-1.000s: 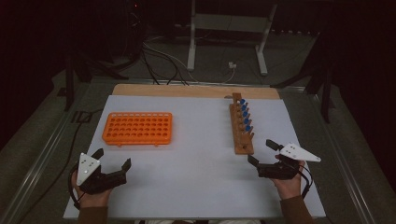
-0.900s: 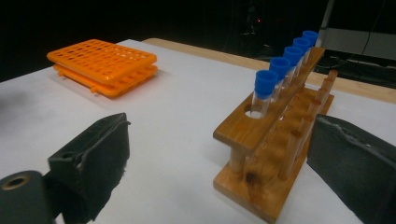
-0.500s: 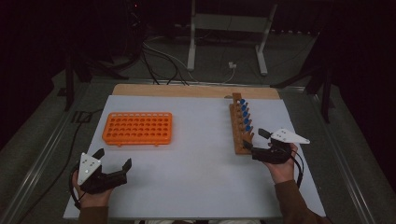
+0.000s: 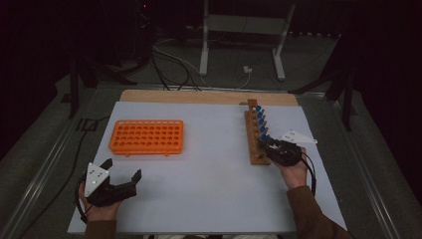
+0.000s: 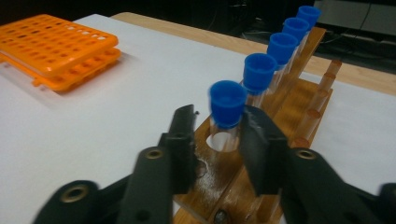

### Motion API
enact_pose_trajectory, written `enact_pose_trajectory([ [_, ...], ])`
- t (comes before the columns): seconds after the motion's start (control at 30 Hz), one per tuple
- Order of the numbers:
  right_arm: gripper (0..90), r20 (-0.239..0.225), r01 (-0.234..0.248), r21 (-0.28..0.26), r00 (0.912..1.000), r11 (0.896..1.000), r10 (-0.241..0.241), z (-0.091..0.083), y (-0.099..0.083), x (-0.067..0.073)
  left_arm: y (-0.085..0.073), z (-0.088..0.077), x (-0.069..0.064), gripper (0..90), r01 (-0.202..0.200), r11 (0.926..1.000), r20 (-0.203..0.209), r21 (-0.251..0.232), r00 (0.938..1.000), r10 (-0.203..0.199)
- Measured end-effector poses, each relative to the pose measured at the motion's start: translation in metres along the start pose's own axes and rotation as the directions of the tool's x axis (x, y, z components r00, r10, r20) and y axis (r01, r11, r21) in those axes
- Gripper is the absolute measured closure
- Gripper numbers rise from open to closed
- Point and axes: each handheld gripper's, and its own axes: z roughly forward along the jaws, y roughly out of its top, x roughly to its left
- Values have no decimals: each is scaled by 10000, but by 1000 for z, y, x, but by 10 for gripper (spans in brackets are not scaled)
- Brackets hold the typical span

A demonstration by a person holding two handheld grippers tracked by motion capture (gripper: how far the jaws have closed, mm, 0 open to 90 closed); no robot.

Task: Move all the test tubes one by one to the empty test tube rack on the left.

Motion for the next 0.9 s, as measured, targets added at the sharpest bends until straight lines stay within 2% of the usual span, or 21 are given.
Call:
enact_pose_trajectory([
  [0.17, 755, 216, 185, 95, 9996, 9998, -187, 7, 0, 1, 2, 3, -4, 4, 72, 10000, 160, 48, 9998, -73],
  [0.3, 764, 406, 186, 103, 9990, 9998, -190, 9, 1, 1, 6, 5, -9, 4, 37, 10000, 341, 12, 9994, -38],
  [0.43, 768, 482, 31, 130, 9988, 9999, -37, 12, 2, 1, 13, 9, -15, 4, 102, 9999, 692, -3, 9976, -101],
  [0.57, 772, 516, 58, 244, 9986, 9997, -71, 12, 4, 1, 21, 15, -22, 4, -135, 9999, 927, -38, 9956, 138],
  [0.6, 772, 516, 58, 244, 9986, 9997, -71, 12, 4, 1, 23, 16, -23, 4, -177, 9998, 1042, -85, 9944, 185],
  [0.63, 772, 518, 54, 266, 9986, 9996, -67, 12, 4, 1, 26, 20, -25, 4, -145, 9998, 1368, -140, 9905, 163],
  [0.67, 772, 518, 54, 266, 9986, 9996, -67, 12, 4, 1, 26, 20, -25, 4, -145, 9998, 1368, -140, 9905, 163],
  [0.9, 773, 463, 27, 64, 9989, 10000, -30, 5, 11, 1, 36, 36, -33, 4, -306, 9989, 2093, -352, 9771, 373],
])
